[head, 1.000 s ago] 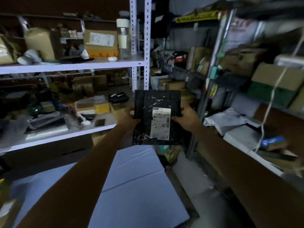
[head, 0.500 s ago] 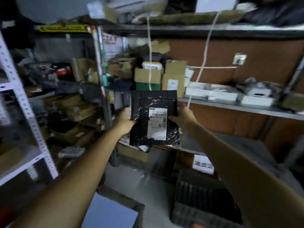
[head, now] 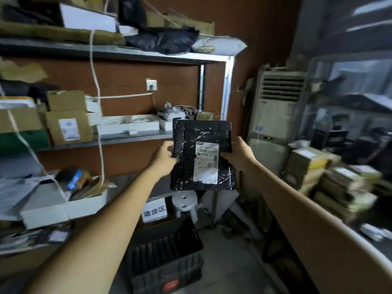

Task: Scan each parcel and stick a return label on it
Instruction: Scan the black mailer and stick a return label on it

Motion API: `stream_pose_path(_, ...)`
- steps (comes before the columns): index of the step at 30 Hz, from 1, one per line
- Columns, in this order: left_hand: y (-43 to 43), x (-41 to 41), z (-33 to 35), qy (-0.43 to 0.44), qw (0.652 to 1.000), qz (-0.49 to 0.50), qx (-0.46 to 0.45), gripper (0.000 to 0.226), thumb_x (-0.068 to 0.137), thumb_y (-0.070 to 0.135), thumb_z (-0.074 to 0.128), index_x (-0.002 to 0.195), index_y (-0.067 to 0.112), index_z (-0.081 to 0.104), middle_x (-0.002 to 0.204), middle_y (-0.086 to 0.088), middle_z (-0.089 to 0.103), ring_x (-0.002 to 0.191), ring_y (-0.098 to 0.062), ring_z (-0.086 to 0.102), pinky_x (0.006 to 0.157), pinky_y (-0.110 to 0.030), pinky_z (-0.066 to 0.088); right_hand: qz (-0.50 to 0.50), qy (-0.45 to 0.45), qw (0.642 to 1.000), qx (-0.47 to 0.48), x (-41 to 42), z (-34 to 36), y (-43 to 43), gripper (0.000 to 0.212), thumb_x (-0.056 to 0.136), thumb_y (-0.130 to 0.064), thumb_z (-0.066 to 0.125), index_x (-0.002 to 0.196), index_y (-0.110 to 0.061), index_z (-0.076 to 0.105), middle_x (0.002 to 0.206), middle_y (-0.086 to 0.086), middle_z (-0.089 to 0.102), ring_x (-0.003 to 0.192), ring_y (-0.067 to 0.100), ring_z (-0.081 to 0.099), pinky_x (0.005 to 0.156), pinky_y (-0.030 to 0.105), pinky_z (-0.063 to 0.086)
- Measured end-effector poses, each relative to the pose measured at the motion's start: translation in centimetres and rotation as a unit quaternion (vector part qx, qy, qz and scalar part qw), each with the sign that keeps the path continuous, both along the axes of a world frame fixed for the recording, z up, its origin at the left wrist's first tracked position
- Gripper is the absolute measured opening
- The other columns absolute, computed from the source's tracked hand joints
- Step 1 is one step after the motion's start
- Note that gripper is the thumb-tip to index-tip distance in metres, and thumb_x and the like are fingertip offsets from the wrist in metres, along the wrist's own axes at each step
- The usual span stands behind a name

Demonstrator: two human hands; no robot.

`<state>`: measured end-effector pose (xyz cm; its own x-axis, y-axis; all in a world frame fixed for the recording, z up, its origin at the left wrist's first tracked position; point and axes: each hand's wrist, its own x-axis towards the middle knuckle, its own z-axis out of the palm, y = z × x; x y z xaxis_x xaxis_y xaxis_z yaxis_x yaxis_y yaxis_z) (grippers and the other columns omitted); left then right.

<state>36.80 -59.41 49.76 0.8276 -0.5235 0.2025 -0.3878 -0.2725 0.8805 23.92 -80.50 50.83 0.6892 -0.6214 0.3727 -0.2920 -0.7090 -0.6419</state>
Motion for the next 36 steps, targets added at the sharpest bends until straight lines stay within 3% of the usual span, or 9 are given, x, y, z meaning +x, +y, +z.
stream_pose_path(6, -11.3, -9.2, 0.6, -0.001, 0.997, -0.077, 0.010, 0.057, 0.090, -0.012, 0.056, 0.140, 0.005, 0.036, 0.080, -0.004, 0.046, 0.073, -0.016, 0.045, 0.054, -0.011, 0.038, -0.093, -0.002, 0.996, 0.010, -12.2, 0.4, -8.9, 0.052, 0.078, -0.025, 0.078, 0.121, -0.011, 0.052, 0.115, 0.011, 0.067, 0.106, 0.032, 0.063, 0.082, 0.036, 0.051)
stream_pose_path(10, -17.5, -15.2, 0.7, -0.011, 0.992, -0.122, 0.016, 0.057, 0.090, -0.009, 0.059, 0.141, 0.005, 0.036, 0.098, -0.014, 0.047, 0.087, -0.022, 0.045, 0.068, -0.024, 0.039, -0.134, 0.009, 0.991, 0.003, -19.8, 0.6, -13.5, 0.049, 0.082, -0.025, 0.076, 0.119, -0.008, 0.050, 0.109, 0.013, 0.066, 0.100, 0.033, 0.064, 0.076, 0.037, 0.052)
stream_pose_path(14, -23.6, -20.6, 0.7, -0.019, 0.988, -0.155, 0.017, 0.058, 0.088, -0.006, 0.063, 0.139, 0.008, 0.039, 0.088, -0.005, 0.047, 0.078, -0.017, 0.047, 0.068, -0.026, 0.041, -0.184, 0.001, 0.983, 0.001, -27.3, 0.3, -17.4, 0.046, 0.081, -0.026, 0.077, 0.116, -0.012, 0.050, 0.108, 0.009, 0.067, 0.091, 0.025, 0.062, 0.068, 0.031, 0.047)
stream_pose_path(17, -28.0, -24.5, 0.5, -0.024, 0.979, -0.200, 0.018, 0.059, 0.087, -0.005, 0.065, 0.139, 0.008, 0.041, 0.090, -0.007, 0.054, 0.088, -0.024, 0.054, 0.086, -0.037, 0.046, -0.235, 0.015, 0.972, -0.003, -32.7, 0.1, -19.9, 0.047, 0.080, -0.027, 0.077, 0.115, -0.010, 0.050, 0.109, 0.012, 0.067, 0.096, 0.030, 0.063, 0.074, 0.034, 0.050)
stream_pose_path(20, -32.4, -28.2, 0.3, -0.022, 0.969, -0.247, 0.011, 0.056, 0.087, -0.003, 0.066, 0.136, 0.013, 0.044, 0.101, -0.015, 0.065, 0.097, -0.032, 0.062, 0.094, -0.043, 0.049, -0.278, -0.001, 0.960, 0.023, -37.5, 0.1, -22.3, 0.049, 0.080, -0.025, 0.078, 0.118, -0.011, 0.050, 0.112, 0.011, 0.066, 0.098, 0.029, 0.063, 0.077, 0.034, 0.050)
stream_pose_path(22, -35.4, -30.2, 0.3, -0.023, 0.961, -0.276, 0.008, 0.053, 0.087, -0.001, 0.065, 0.134, 0.015, 0.046, 0.102, -0.016, 0.067, 0.096, -0.033, 0.064, 0.090, -0.040, 0.052, -0.304, -0.005, 0.952, 0.030, -40.4, -0.1, -23.8, 0.051, 0.080, -0.025, 0.078, 0.121, -0.011, 0.049, 0.113, 0.010, 0.067, 0.097, 0.027, 0.062, 0.076, 0.032, 0.049)
stream_pose_path(25, -39.8, -33.0, -0.1, 0.009, 0.941, -0.338, 0.004, 0.049, 0.091, -0.005, 0.058, 0.135, 0.009, 0.042, 0.092, -0.010, 0.061, 0.080, -0.021, 0.059, 0.065, -0.027, 0.051, -0.344, -0.006, 0.939, 0.030, -43.9, -0.5, -25.8, 0.049, 0.080, -0.024, 0.078, 0.118, -0.010, 0.050, 0.111, 0.011, 0.068, 0.095, 0.027, 0.063, 0.077, 0.034, 0.050)
stream_pose_path(29, -46.1, -35.5, -0.8, 0.010, 0.917, -0.398, 0.014, 0.051, 0.091, -0.003, 0.059, 0.137, 0.012, 0.041, 0.105, -0.011, 0.061, 0.096, -0.027, 0.058, 0.088, -0.042, 0.051, -0.389, -0.008, 0.921, 0.029, -47.1, -0.6, -28.5, 0.045, 0.079, -0.021, 0.078, 0.114, -0.009, 0.052, 0.112, 0.011, 0.068, 0.096, 0.027, 0.064, 0.082, 0.039, 0.054)
stream_pose_path(36, -55.4, -37.4, -1.1, -0.021, 0.874, -0.484, 0.022, 0.052, 0.090, 0.003, 0.064, 0.136, 0.017, 0.043, 0.119, -0.011, 0.063, 0.108, -0.029, 0.060, 0.097, -0.048, 0.049, -0.478, -0.006, 0.878, 0.031, -49.7, -0.8, -33.1, 0.048, 0.080, -0.023, 0.079, 0.117, -0.010, 0.052, 0.114, 0.009, 0.067, 0.104, 0.025, 0.062, 0.089, 0.037, 0.050)
